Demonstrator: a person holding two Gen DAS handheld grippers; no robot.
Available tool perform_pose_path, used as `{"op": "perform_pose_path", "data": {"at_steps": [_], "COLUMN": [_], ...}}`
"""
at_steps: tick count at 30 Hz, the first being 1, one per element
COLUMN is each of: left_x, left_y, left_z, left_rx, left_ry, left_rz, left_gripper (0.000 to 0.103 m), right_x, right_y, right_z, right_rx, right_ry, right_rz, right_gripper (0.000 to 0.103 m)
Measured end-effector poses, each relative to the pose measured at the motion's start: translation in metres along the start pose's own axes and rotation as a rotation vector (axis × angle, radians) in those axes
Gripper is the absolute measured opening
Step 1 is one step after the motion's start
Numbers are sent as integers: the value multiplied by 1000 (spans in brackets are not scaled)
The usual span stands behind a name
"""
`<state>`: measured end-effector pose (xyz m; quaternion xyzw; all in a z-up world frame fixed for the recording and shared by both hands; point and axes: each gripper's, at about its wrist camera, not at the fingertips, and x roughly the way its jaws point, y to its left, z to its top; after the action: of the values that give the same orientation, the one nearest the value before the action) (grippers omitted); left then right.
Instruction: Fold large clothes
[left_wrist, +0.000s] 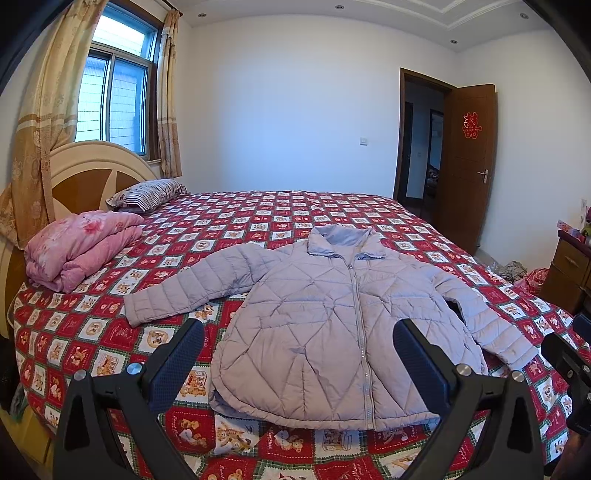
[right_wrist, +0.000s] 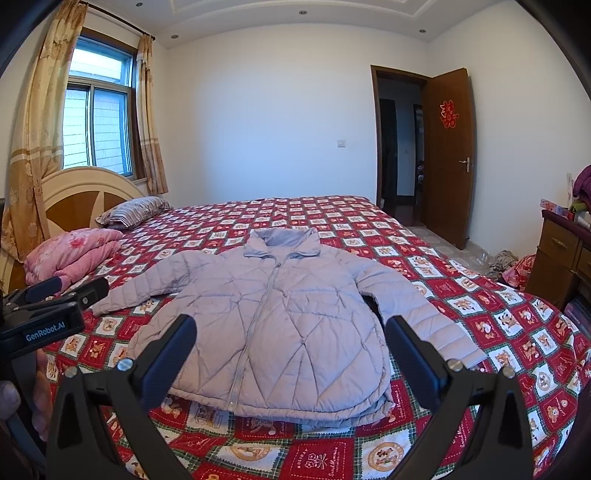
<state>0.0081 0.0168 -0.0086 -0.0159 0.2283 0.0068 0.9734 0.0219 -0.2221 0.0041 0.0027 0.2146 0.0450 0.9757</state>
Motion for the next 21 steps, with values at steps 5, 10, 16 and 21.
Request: {"op": "perform_pose_path", "data": {"at_steps": [5, 10, 16, 21], "left_x": [0, 2, 2, 7], "left_y": [0, 0, 0, 2], "left_z": [0, -1, -2, -6], "left_rx": [-1, -1, -1, -4], "left_ry": [0, 3, 4, 10], "left_rz": [-2, -1, -2, 0], "left_gripper": [102, 102, 102, 102], "right_x": [0, 1, 2, 3], "right_y": [-1, 2, 3, 6], "right_z": [1, -5, -7, -12], "right_rx": [-1, -2, -1, 0], "right_ry": [2, 7, 11, 18], "right_rz": [1, 2, 2, 2], "right_gripper": [103, 103, 103, 103]}}
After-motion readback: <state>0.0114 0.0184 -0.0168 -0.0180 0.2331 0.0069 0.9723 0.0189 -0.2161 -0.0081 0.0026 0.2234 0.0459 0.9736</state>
